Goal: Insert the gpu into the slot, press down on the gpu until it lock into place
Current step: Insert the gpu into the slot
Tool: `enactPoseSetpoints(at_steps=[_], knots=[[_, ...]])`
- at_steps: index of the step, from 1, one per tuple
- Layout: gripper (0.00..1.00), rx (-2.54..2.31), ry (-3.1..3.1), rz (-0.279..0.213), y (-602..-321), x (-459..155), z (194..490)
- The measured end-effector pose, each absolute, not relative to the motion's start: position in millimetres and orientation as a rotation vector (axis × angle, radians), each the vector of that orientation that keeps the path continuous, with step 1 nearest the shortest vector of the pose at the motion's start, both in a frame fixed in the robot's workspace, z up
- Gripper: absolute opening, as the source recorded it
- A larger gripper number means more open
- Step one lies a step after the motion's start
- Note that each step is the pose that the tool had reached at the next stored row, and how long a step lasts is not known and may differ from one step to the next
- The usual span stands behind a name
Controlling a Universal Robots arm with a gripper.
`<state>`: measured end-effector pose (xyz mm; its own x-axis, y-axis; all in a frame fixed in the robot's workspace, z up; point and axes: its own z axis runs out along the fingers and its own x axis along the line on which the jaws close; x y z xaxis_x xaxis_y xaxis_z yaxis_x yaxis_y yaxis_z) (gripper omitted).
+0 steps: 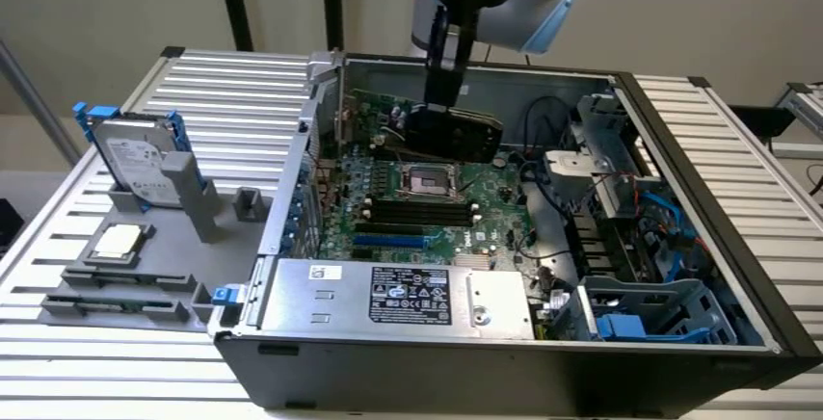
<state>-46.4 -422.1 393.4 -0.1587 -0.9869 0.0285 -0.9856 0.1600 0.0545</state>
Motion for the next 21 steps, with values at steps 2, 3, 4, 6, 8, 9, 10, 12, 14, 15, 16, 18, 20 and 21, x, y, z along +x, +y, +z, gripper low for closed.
enactPoseSetpoints(at_steps=[2, 3, 4, 6, 8, 9, 10, 12, 14, 15, 16, 18, 20, 21], knots=[[0.27, 2.043, -2.313, -0.032, -422, -46, 392], [0.27, 2.064, -2.295, -0.031, -422, -46, 391], [0.27, 2.085, -2.277, -0.029, -422, -46, 390], [0.27, 2.12, -2.248, -0.027, -422, -47, 387], [0.27, 2.143, -2.228, -0.027, -423, -47, 384], [0.27, 2.153, -2.22, -0.028, -423, -47, 383], [0.27, 2.161, -2.214, -0.03, -424, -47, 381], [0.27, 2.171, -2.207, -0.032, -427, -47, 377], [0.27, 2.175, -2.204, -0.034, -430, -48, 374], [0.27, 2.177, -2.203, -0.034, -432, -48, 372], [0.27, 2.177, -2.203, -0.035, -433, -48, 370], [0.27, 2.178, -2.202, -0.035, -434, -50, 366], [0.27, 2.178, -2.202, -0.035, -435, -53, 363], [0.27, 2.178, -2.202, -0.035, -435, -55, 361]])
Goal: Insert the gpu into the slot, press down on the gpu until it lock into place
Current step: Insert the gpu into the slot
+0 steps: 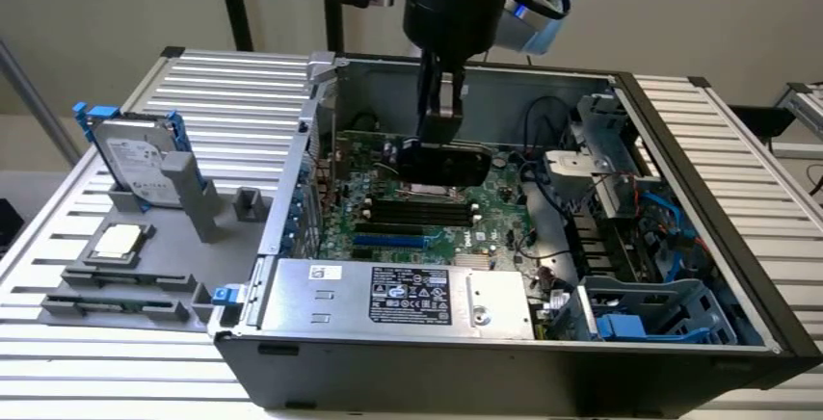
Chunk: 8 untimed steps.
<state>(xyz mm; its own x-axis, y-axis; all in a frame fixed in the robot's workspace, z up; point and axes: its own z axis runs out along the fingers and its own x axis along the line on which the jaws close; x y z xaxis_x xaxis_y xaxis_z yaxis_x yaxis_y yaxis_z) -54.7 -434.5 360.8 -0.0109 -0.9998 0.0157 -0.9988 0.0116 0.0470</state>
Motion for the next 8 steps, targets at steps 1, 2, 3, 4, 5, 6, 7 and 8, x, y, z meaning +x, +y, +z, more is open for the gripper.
enactPoseSetpoints(at_steps=[1, 2, 3, 4, 5, 6, 7, 8], knots=[[0.27, 2.178, -2.202, -0.035, -435, -56, 359], [0.27, 2.178, -2.202, -0.035, -435, -59, 357], [0.27, 2.178, -2.202, -0.035, -435, -61, 355], [0.27, 2.178, -2.202, -0.035, -435, -63, 354], [0.27, 2.178, -2.202, -0.034, -435, -65, 352], [0.27, 2.178, -2.203, -0.034, -435, -67, 350], [0.27, 2.178, -2.203, -0.033, -435, -68, 348], [0.27, 2.179, -2.203, -0.032, -435, -69, 346]])
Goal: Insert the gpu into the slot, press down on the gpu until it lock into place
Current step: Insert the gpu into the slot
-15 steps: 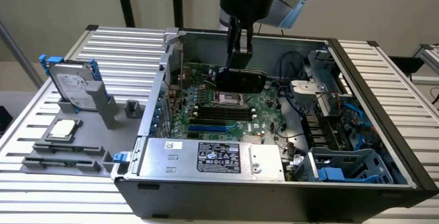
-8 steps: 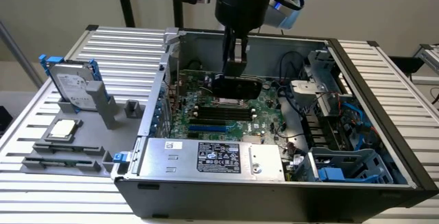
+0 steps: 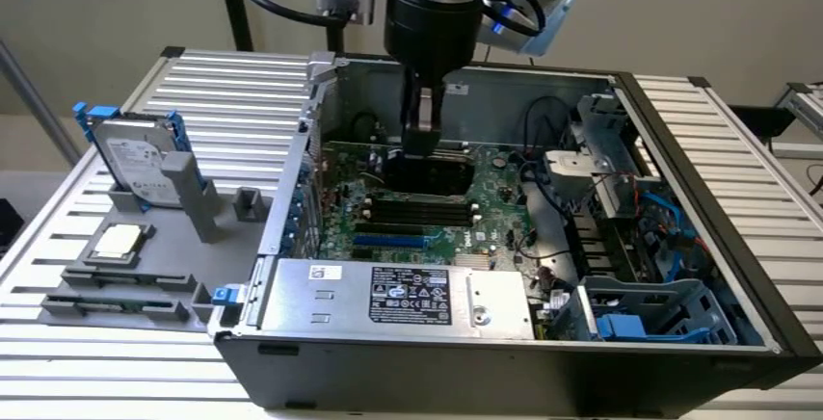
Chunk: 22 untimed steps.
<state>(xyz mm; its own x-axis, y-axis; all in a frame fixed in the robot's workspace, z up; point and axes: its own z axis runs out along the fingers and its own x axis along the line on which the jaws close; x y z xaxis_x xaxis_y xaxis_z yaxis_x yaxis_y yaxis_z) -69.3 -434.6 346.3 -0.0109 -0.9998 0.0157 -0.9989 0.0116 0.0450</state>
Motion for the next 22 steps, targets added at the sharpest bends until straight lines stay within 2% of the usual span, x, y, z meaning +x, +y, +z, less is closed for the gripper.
enactPoseSetpoints(at_steps=[22], knots=[[0.27, 2.182, -2.207, -0.026, -435, -75, 306]])
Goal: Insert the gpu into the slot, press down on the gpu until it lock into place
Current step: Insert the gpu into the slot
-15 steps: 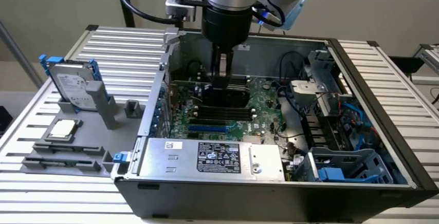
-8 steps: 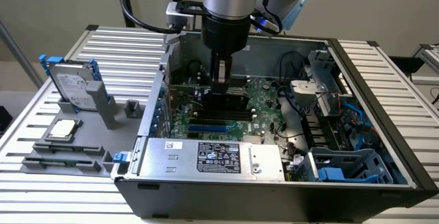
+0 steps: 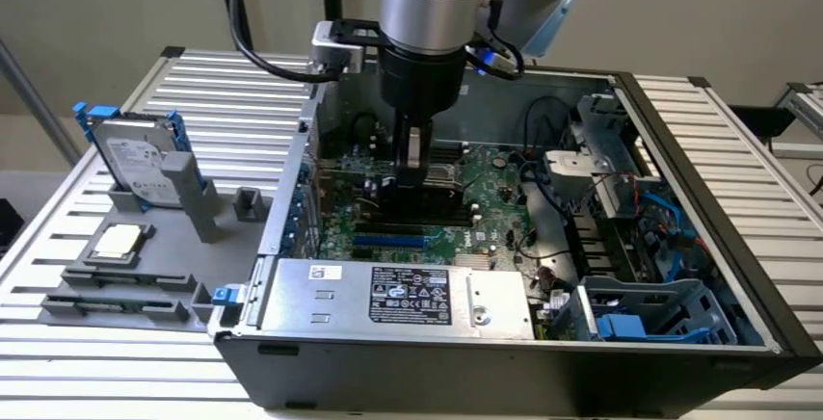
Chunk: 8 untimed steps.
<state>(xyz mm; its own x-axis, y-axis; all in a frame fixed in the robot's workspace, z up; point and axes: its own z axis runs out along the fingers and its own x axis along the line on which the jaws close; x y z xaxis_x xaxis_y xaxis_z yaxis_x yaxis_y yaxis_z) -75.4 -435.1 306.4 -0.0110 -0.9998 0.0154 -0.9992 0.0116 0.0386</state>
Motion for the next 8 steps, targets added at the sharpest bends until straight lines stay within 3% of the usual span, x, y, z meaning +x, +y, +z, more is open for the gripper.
enactPoseSetpoints(at_steps=[8], knots=[[0.27, 2.182, -2.207, -0.025, -437, -76, 292]])
